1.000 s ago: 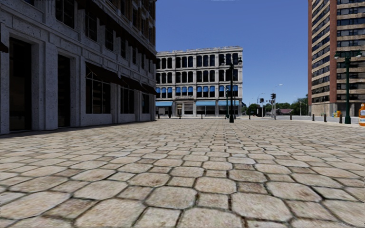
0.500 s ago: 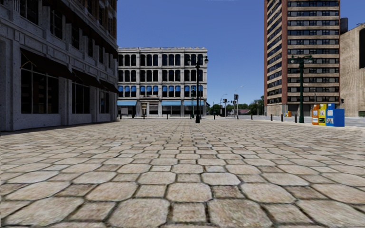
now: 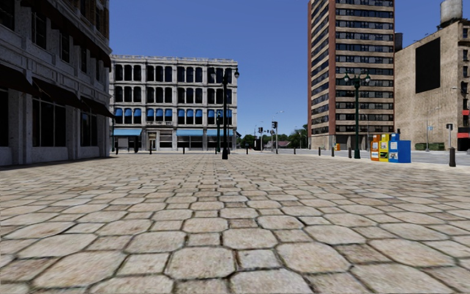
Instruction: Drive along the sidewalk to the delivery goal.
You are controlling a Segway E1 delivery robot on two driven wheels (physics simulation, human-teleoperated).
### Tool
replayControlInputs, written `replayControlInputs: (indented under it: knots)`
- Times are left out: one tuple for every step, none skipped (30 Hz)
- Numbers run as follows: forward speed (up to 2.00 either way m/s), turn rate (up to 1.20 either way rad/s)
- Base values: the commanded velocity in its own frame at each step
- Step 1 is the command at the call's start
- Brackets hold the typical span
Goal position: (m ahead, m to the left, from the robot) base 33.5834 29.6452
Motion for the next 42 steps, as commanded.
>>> replayControlInputs:
  knots:
    - [2.0, 0.0]
    - [2.0, 0.0]
    - [2.0, 0.0]
    - [2.0, 0.0]
    - [2.0, 0.0]
    - [2.0, 0.0]
    - [2.0, 0.0]
    - [2.0, 0.0]
    - [2.0, 0.0]
    - [2.0, 0.0]
    - [2.0, 0.0]
    - [2.0, 0.0]
    - [2.0, 0.0]
    - [2.0, 0.0]
    - [2.0, 0.0]
    - [2.0, 0.0]
    - [2.0, 0.0]
    - [2.0, 0.0]
    - [2.0, 0.0]
    - [2.0, 0.0]
    - [2.0, 0.0]
    - [2.0, 0.0]
    - [2.0, 0.0]
    - [2.0, 0.0]
    - [2.0, 0.0]
    - [2.0, 0.0]
    - [2.0, -0.12]
    - [2.0, -0.17]
    - [2.0, -0.19]
    - [2.0, -0.2]
    - [2.0, -0.2]
    - [2.0, -0.2]
    - [2.0, -0.21]
    - [2.0, -0.22]
    - [2.0, -0.23]
    - [2.0, -0.23]
    - [2.0, -0.25]
    - [2.0, -0.28]
    - [2.0, -0.3]
    - [2.0, -0.3]
    - [2.0, -0.3]
    - [2.0, -0.3]
